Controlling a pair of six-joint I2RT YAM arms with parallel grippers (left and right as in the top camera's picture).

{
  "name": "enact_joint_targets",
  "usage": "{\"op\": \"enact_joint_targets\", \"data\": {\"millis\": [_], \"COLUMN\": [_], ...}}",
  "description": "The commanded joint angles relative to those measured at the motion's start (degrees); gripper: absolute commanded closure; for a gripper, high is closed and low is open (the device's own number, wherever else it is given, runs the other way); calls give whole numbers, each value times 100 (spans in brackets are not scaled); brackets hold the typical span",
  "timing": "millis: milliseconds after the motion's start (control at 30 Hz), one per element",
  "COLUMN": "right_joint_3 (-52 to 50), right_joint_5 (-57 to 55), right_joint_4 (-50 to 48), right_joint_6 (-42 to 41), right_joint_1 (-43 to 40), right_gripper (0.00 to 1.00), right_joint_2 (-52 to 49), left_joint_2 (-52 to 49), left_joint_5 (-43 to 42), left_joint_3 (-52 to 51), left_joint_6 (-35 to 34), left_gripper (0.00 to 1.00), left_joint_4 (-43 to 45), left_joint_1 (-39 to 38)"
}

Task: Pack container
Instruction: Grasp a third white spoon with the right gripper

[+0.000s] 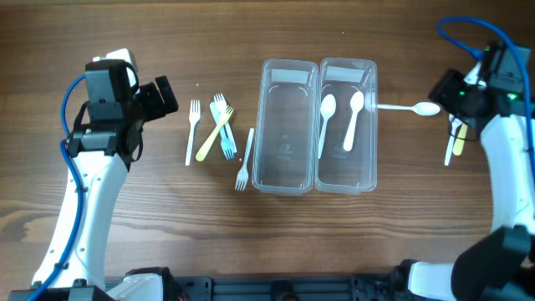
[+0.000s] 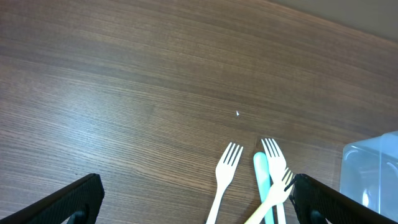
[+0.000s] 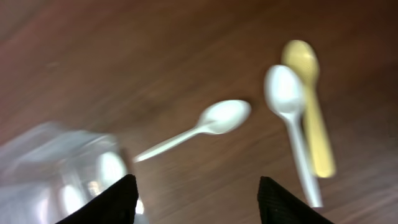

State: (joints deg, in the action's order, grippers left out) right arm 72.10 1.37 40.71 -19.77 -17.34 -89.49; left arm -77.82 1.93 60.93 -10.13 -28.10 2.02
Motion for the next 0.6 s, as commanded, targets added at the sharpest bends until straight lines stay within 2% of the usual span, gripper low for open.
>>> {"op": "enact_joint_targets", "data": {"millis": [0, 100, 267, 500, 567], "right_joint_3": [-11, -11, -11, -11, -11], "right_joint_5": [-201, -136, -46, 94, 363], "right_joint_4": [24, 31, -33, -420, -518], "right_joint_6": [505, 874, 1397, 1425, 1519], "right_joint_1": [-616, -957, -1049, -1049, -1047], "right_gripper": [36, 36, 39, 41, 45], "right_joint_2": [-575, -1025, -1626, -1969, -2037], "left_joint_2": [-42, -42, -42, -42, -42], "left_joint_5": [74, 74, 74, 74, 74], "left_joint_3": [111, 111, 111, 111, 111], "left_joint_6": [92, 92, 92, 92, 92], "left_gripper": [0, 0, 0, 0, 0], "left_joint_4": [17, 17, 17, 17, 17], "left_joint_1": [39, 39, 39, 39, 39]}}
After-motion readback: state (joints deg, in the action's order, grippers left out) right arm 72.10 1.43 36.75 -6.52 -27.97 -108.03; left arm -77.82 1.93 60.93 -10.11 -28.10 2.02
